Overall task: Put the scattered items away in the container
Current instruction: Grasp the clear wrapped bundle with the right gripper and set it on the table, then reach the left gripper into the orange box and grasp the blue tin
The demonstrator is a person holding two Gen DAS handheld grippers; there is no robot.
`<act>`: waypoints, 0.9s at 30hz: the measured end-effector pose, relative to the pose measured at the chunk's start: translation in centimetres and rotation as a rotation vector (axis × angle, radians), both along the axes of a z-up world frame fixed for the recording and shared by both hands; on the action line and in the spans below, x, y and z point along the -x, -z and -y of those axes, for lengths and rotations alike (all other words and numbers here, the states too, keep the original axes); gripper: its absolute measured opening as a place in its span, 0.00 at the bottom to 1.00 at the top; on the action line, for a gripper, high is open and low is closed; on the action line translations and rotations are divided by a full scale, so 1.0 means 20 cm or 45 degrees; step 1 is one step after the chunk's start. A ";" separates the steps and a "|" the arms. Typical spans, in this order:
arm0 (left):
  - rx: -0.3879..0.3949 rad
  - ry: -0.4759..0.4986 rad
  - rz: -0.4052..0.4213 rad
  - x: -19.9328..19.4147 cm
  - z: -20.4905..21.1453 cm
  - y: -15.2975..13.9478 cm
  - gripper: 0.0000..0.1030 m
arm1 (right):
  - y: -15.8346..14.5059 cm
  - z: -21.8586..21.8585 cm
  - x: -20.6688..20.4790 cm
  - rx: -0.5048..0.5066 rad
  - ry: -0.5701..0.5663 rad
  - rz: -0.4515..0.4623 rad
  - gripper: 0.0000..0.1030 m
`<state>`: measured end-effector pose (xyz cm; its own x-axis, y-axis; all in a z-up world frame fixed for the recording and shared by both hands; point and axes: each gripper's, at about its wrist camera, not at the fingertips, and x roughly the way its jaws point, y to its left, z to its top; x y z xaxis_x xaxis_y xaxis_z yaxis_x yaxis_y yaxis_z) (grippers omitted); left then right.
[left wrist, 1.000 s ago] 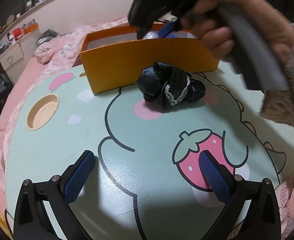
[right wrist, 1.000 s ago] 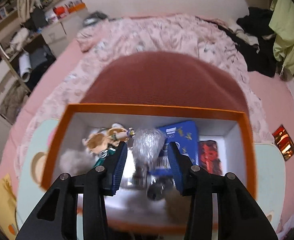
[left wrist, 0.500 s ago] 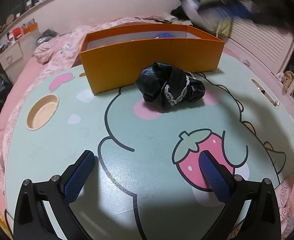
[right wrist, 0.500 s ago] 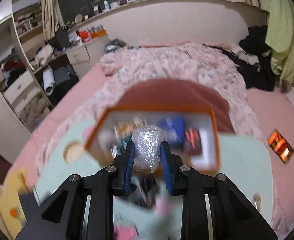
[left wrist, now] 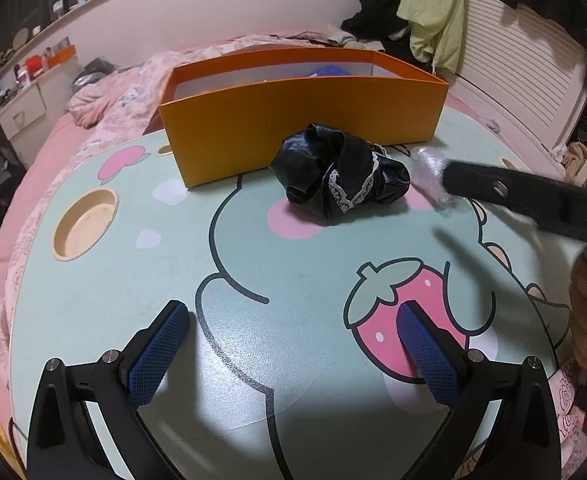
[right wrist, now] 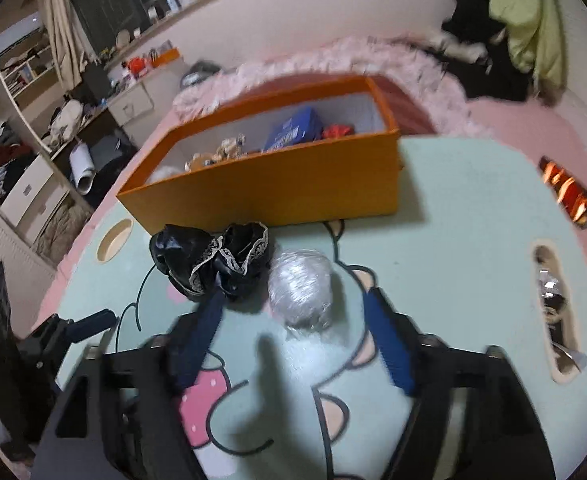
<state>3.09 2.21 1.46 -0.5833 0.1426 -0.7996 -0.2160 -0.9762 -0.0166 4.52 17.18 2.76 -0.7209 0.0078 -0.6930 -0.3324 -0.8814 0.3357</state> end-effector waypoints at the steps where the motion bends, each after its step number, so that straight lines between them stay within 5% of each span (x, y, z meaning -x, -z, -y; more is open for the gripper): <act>1: 0.000 -0.001 -0.001 0.00 0.00 0.00 1.00 | 0.00 0.02 -0.03 -0.036 0.003 0.005 0.75; 7: 0.006 -0.001 -0.005 -0.01 0.00 0.00 1.00 | 0.11 0.14 -0.05 -0.255 -0.042 0.167 0.78; 14: -0.009 -0.019 -0.015 -0.02 0.03 0.00 1.00 | 0.11 0.12 -0.03 -0.252 -0.021 0.204 0.88; 21: -0.369 -0.125 0.020 0.07 0.25 -0.16 1.00 | 0.14 0.12 -0.03 -0.234 -0.029 0.206 0.91; 27: -0.463 -0.034 0.083 0.38 0.11 -0.47 0.95 | 0.14 0.13 -0.04 -0.233 -0.030 0.206 0.91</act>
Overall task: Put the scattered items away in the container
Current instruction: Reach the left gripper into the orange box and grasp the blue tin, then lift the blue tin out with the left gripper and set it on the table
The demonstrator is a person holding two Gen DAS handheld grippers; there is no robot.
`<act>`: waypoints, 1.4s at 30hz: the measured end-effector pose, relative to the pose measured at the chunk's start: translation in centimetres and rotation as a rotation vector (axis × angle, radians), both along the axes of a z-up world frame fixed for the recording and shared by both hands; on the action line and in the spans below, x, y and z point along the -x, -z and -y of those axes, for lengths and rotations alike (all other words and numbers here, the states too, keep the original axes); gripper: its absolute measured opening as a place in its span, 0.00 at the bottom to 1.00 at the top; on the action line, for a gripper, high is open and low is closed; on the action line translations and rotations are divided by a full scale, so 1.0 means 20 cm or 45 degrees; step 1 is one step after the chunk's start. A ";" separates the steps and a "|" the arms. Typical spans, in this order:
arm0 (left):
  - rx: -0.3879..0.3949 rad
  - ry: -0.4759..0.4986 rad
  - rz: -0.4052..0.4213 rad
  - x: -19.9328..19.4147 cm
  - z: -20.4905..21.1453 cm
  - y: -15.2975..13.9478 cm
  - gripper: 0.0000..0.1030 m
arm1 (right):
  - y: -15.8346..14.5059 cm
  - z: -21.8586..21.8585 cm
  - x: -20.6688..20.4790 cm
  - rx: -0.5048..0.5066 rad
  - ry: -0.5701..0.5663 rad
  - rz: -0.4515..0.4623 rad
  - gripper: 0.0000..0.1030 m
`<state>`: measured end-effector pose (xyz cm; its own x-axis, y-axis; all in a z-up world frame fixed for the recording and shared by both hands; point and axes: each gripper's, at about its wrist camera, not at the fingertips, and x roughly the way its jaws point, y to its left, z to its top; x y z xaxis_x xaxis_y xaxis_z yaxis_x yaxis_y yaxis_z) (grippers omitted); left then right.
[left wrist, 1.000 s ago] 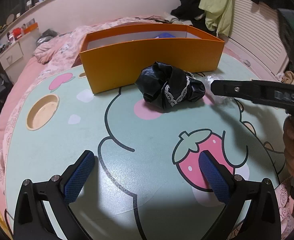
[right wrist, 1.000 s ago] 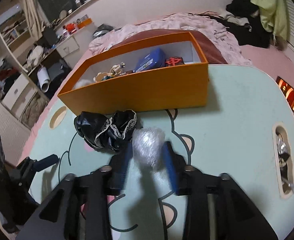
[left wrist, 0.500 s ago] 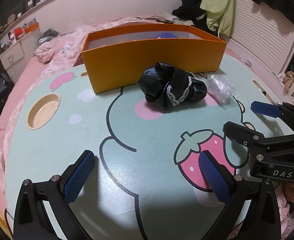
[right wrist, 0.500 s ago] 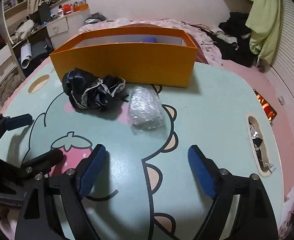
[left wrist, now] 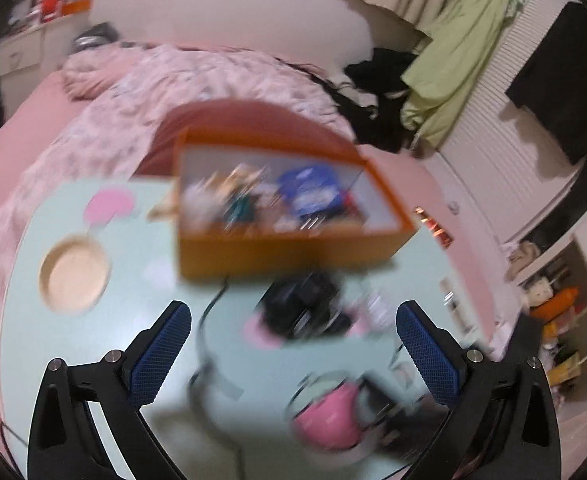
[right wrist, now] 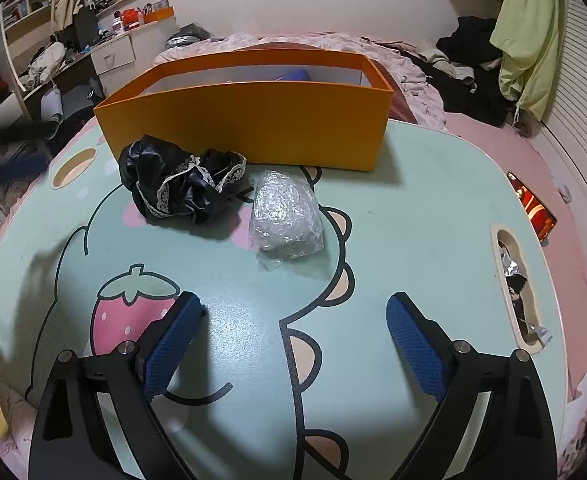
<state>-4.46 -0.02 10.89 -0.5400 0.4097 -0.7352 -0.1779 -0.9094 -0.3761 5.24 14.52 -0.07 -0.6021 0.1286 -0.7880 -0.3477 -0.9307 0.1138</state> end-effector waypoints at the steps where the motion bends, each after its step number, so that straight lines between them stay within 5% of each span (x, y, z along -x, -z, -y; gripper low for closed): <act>1: -0.019 0.010 0.042 0.08 -0.03 -0.02 0.89 | 0.00 0.00 0.00 0.000 0.000 0.000 0.91; 3: -0.034 0.021 0.124 0.24 -0.09 -0.03 0.81 | 0.00 0.00 0.00 0.000 0.002 0.000 0.91; 11: 0.062 -0.073 0.358 0.68 -0.25 0.18 0.78 | 0.00 0.01 0.01 0.007 -0.001 -0.004 0.91; 21: 0.187 0.002 0.436 0.91 -0.41 0.35 0.69 | 0.00 0.01 0.02 0.013 -0.005 -0.011 0.91; 23: 0.125 0.015 0.451 0.93 -0.40 0.39 0.66 | 0.00 0.01 0.02 0.014 -0.004 -0.010 0.91; 27: 0.110 0.063 0.420 0.90 -0.40 0.38 0.64 | 0.01 0.00 0.02 0.019 -0.007 -0.012 0.91; 31: -0.053 0.096 0.364 0.82 -0.33 0.32 0.64 | 0.01 0.00 0.02 0.019 -0.006 -0.013 0.91; 35: -0.207 0.155 0.221 0.68 -0.29 0.09 0.64 | 0.01 0.00 0.02 0.019 -0.006 -0.014 0.91; 42: -0.121 0.195 0.000 0.22 -0.11 -0.22 0.64 | 0.01 0.00 0.02 0.019 -0.004 -0.013 0.91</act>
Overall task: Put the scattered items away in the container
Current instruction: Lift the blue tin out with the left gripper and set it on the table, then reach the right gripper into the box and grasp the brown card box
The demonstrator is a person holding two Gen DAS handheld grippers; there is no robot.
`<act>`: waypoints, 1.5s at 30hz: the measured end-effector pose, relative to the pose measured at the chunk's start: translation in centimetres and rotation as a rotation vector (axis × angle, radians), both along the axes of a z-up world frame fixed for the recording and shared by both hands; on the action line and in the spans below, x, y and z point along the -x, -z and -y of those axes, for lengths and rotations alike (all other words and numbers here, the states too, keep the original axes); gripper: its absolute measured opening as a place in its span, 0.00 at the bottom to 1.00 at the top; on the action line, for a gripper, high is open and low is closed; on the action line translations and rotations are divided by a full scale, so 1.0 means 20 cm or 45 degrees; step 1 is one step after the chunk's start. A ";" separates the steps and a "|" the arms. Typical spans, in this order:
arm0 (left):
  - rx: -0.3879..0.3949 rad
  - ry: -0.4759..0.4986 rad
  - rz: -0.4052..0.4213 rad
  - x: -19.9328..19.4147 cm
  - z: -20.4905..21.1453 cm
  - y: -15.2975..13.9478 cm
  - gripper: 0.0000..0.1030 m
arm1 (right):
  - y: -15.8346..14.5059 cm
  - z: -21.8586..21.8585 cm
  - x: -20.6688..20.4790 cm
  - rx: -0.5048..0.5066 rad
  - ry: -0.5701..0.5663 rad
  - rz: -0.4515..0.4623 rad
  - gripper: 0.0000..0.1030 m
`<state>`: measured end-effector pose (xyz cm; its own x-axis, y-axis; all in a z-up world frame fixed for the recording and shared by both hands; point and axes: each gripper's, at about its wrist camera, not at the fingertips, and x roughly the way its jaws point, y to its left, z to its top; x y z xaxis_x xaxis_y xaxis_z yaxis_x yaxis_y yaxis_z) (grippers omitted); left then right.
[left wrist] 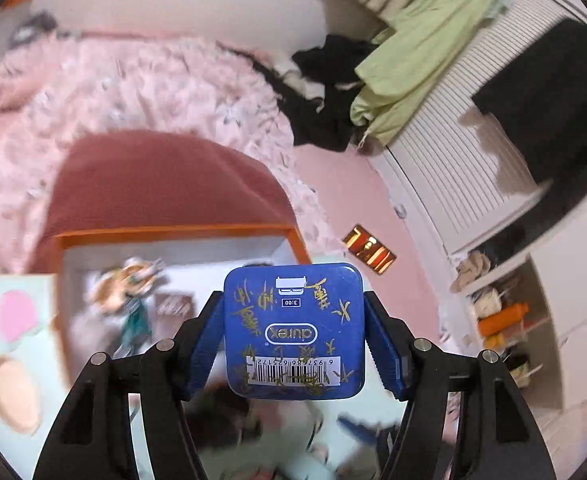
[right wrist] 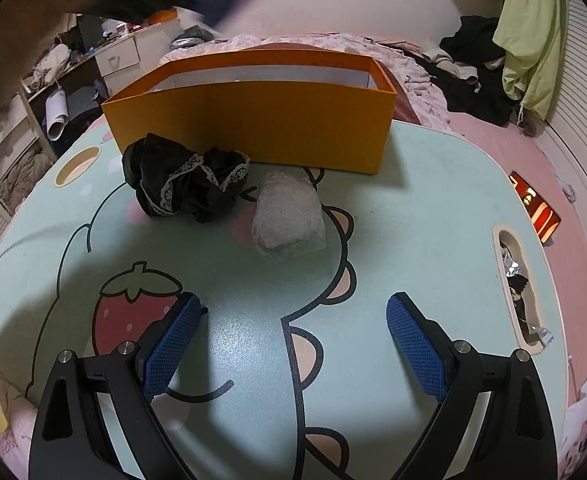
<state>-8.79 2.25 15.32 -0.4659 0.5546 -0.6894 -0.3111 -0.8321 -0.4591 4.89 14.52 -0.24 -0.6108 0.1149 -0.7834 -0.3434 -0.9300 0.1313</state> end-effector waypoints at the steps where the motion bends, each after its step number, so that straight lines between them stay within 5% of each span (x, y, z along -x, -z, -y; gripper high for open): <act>1: 0.020 -0.003 -0.011 -0.09 0.04 0.01 0.64 | 0.00 0.00 0.00 0.000 0.000 0.000 0.91; 6: 0.133 -0.103 0.056 -0.36 0.16 0.31 0.64 | 0.00 0.00 0.00 -0.001 0.002 0.001 0.91; 10: 0.103 -0.148 0.085 -0.45 0.18 0.49 0.64 | 0.00 0.01 0.00 -0.001 0.002 0.000 0.91; 15: 0.202 -0.161 0.020 -0.48 0.12 0.53 0.65 | 0.00 0.01 -0.01 -0.001 0.002 0.000 0.91; 20: 0.207 -0.241 -0.052 -0.56 0.19 0.50 0.88 | -0.01 0.00 -0.01 0.003 0.009 -0.003 0.91; 27: 0.502 -0.191 -0.070 -0.69 0.13 0.63 0.90 | -0.04 -0.09 -0.07 0.129 0.067 -0.115 0.91; 30: 0.643 -0.187 -0.137 -0.70 0.08 0.68 1.00 | -0.10 -0.13 -0.07 0.179 0.081 -0.150 0.91; 33: 0.615 -0.202 -0.161 -0.69 0.10 0.68 1.00 | -0.23 -0.17 -0.02 0.198 0.066 -0.211 0.91; 39: 0.610 -0.206 -0.171 -0.69 0.12 0.67 1.00 | -0.45 -0.21 0.27 0.271 -0.029 -0.201 0.77; 45: 0.609 -0.203 -0.172 -0.70 0.12 0.68 1.00 | -0.36 -0.24 0.76 0.436 -0.049 0.037 0.52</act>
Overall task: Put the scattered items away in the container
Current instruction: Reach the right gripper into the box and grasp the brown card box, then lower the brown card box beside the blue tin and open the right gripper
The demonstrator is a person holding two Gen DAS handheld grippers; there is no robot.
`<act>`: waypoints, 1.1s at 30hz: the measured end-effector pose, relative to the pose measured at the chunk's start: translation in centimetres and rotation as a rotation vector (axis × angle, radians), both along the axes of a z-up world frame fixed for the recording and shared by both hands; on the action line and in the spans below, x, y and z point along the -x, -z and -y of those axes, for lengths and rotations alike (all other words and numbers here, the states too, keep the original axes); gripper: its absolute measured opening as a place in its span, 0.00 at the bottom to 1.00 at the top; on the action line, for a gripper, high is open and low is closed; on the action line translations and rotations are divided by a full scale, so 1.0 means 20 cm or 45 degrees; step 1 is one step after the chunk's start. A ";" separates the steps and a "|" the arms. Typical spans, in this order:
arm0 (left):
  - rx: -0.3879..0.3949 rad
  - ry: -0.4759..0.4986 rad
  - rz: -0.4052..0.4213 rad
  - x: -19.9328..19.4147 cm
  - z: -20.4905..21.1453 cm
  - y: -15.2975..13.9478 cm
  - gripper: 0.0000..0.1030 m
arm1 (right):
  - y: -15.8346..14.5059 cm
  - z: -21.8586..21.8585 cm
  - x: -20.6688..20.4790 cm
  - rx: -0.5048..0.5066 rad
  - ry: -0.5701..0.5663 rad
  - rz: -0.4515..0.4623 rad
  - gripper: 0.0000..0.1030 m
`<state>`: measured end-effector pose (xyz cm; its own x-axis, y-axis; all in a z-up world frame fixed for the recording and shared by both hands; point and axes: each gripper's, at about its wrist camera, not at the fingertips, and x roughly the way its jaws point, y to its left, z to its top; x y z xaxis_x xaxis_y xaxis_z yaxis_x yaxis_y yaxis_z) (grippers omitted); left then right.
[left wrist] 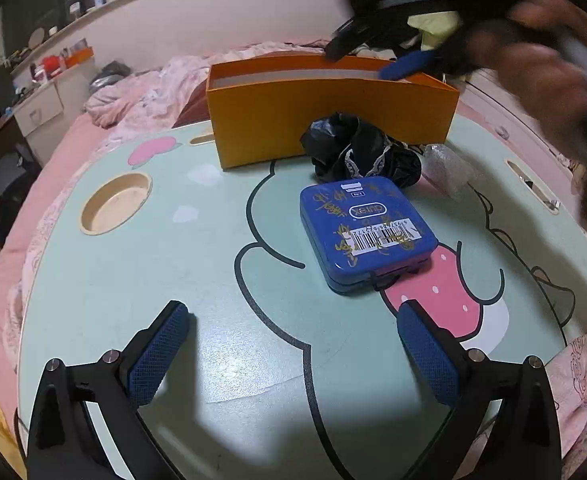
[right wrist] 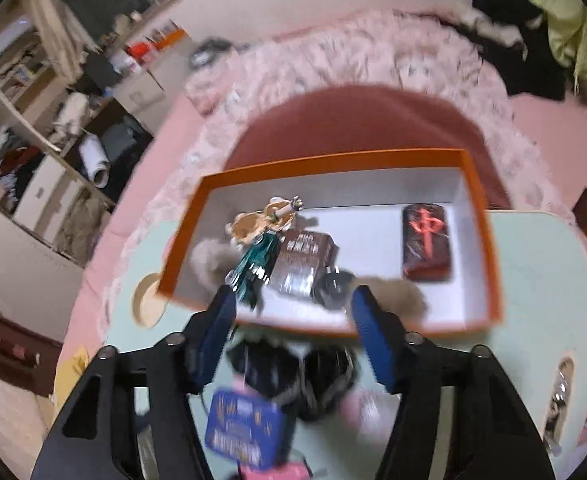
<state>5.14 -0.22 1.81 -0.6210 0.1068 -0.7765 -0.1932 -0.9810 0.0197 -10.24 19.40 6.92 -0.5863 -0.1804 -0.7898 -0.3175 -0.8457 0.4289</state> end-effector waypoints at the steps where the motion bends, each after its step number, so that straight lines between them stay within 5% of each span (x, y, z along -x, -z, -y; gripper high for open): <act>1: 0.000 0.000 0.000 0.00 0.00 0.00 1.00 | 0.02 0.00 0.06 -0.005 0.005 0.034 0.49; 7: -0.003 0.006 -0.002 -0.01 -0.02 0.00 1.00 | 0.18 -0.03 0.30 0.058 0.046 0.165 0.49; 19: -0.007 0.007 -0.003 -0.01 -0.02 0.00 1.00 | 0.20 0.03 0.33 -0.214 0.036 0.253 0.40; 22: -0.006 0.007 -0.002 -0.01 -0.02 0.00 1.00 | 0.10 0.00 0.26 -0.172 0.071 0.112 0.40; 28: -0.006 0.007 -0.003 -0.01 -0.02 0.00 1.00 | -0.31 0.04 -0.06 -0.281 0.114 -0.234 0.41; 33: -0.005 0.005 -0.003 -0.01 -0.03 0.00 1.00 | -0.37 0.18 -0.35 -0.309 -0.009 -0.308 0.41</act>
